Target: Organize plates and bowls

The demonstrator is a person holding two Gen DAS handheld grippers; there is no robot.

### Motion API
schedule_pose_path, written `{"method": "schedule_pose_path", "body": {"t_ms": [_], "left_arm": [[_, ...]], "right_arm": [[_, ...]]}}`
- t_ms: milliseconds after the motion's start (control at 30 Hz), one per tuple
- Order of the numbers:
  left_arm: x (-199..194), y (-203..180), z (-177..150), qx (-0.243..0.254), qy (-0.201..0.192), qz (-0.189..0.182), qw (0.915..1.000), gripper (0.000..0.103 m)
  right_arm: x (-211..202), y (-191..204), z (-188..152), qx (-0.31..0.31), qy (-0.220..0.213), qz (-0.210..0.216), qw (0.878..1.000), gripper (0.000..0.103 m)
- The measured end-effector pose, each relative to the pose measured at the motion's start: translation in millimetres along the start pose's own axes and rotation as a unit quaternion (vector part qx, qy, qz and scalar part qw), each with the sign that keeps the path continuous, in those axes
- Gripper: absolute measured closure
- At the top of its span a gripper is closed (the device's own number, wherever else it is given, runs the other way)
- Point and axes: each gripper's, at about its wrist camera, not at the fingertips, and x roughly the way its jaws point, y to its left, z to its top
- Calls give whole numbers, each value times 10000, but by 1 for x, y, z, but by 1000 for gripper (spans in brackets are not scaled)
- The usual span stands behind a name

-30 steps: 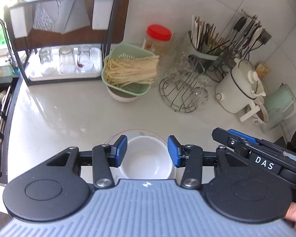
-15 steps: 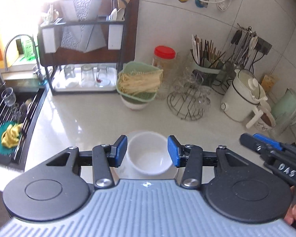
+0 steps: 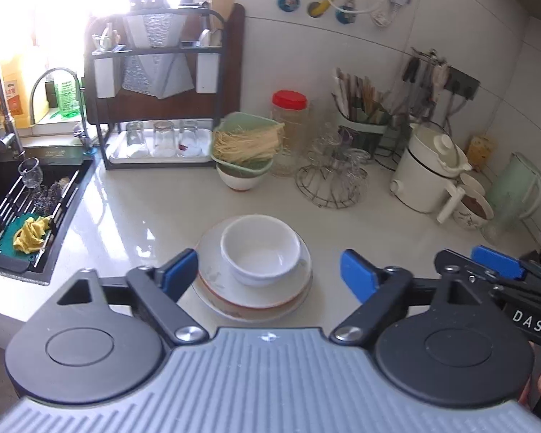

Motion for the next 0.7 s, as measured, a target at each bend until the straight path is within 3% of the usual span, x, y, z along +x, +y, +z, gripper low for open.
{"method": "schedule_pose_path", "body": {"t_ms": [67, 267, 700], "left_arm": [[-5, -2, -7, -10, 1, 92, 10000, 6], [-19, -6, -27, 88, 0, 311, 9995, 3], [-33, -10, -52, -92, 94, 457, 9989, 2]], "right_arm": [[-8, -2, -9, 16, -97, 121, 9999, 26], [-30, 1, -20, -57, -259, 68, 9996, 0], [-41, -9, -39, 168, -30, -150, 9997, 0]]}}
